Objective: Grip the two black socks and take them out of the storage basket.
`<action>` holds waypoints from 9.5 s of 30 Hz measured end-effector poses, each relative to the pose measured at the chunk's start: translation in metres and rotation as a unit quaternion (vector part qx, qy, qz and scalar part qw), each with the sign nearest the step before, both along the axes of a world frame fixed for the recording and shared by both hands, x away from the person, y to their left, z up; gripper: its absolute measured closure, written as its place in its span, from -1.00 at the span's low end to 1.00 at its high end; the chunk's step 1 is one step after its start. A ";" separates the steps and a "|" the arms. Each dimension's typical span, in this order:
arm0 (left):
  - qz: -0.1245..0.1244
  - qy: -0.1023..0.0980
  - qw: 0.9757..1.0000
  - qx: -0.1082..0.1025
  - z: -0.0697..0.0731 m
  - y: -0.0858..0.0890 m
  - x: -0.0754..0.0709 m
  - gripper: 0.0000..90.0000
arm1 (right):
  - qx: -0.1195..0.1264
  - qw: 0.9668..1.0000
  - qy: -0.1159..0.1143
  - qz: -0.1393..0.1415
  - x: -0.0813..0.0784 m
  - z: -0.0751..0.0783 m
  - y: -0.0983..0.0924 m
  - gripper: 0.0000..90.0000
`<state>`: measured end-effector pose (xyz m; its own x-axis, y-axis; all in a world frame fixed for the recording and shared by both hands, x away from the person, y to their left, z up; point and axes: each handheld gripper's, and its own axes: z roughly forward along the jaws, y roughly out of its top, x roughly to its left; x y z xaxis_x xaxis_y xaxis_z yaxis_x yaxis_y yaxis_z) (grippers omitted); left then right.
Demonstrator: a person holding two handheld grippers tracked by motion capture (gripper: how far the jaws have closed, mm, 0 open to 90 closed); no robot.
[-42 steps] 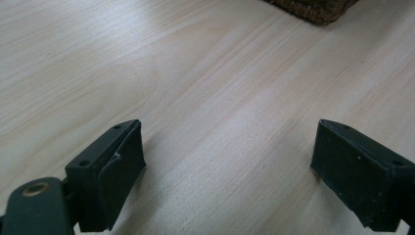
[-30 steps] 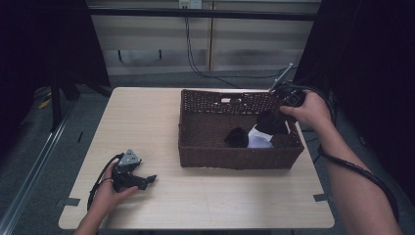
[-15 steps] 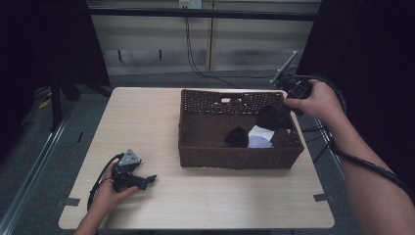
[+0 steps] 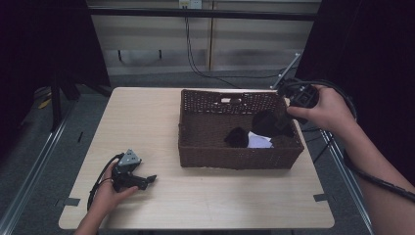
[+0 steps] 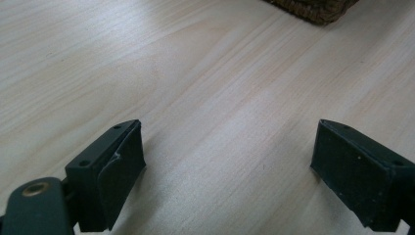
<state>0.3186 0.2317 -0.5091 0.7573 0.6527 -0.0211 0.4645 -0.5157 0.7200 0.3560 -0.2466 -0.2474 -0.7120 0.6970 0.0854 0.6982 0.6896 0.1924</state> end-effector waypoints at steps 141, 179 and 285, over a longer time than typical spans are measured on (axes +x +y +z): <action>-0.001 0.001 1.000 0.001 0.000 0.000 0.000 -0.76 | -0.016 1.000 0.008 -0.022 0.104 -0.172 0.066 -0.34; -0.002 0.001 1.000 0.001 0.000 0.000 0.000 -0.76 | -0.004 1.000 0.000 0.000 0.081 -0.070 0.047 0.84; -0.003 -0.001 1.000 -0.001 0.000 0.000 0.001 -0.76 | 0.022 0.987 0.037 0.155 -0.026 -0.149 0.132 0.72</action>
<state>0.3193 0.2318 -0.5094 0.7614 0.6479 -0.0210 0.4600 -0.5172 0.7217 0.3302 -0.1144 -0.3964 -0.8814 0.4405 0.1703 0.4675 0.8650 0.1823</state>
